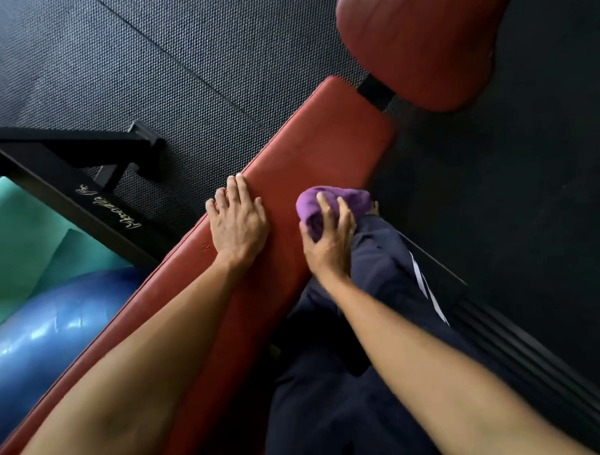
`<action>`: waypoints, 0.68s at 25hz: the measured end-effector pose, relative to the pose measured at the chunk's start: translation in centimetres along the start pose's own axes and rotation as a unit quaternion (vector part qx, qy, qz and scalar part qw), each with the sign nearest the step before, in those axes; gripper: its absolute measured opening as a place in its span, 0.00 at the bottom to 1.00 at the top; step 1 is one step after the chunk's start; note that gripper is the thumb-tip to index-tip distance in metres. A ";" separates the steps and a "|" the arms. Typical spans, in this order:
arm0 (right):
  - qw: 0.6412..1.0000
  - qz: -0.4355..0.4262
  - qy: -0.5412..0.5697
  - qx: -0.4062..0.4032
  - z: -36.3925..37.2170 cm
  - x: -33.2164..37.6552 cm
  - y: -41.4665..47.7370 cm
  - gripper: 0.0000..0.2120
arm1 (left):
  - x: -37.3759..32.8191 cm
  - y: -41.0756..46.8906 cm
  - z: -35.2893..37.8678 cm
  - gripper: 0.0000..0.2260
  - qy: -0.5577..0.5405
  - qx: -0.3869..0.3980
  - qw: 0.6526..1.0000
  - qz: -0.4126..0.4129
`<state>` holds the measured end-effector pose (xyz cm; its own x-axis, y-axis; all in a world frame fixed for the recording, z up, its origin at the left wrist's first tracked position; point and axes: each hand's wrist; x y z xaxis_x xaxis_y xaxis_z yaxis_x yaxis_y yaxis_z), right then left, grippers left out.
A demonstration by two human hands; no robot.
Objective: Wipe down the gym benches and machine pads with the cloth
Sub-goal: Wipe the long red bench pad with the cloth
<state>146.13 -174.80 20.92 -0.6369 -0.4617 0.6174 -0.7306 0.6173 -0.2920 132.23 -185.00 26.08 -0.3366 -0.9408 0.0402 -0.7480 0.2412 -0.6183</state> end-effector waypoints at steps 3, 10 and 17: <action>0.997 0.071 -0.006 -0.036 0.3 -1.7 5.0 0.26 | -0.1 0.0 0.0 0.28 0.003 -0.002 1.000 -0.002; 0.985 0.152 0.048 -0.068 -0.6 0.8 2.3 0.25 | -0.2 0.2 -0.2 0.28 -0.003 0.010 1.000 -0.008; 0.967 0.185 0.171 -0.047 0.0 1.4 -1.7 0.30 | -0.2 0.1 -0.1 0.28 -0.001 -0.001 1.000 -0.005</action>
<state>146.43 -176.48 22.26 -0.7195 0.0292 0.6939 -0.4332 0.7621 -0.4812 132.14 -184.79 26.05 -0.3277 -0.9438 0.0441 -0.7526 0.2326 -0.6161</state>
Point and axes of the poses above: each hand's wrist, its own y-axis towards the middle knuckle, its own z-axis out of the palm, x = y × z, and after that the axes turned 11 degrees about x, right-handed
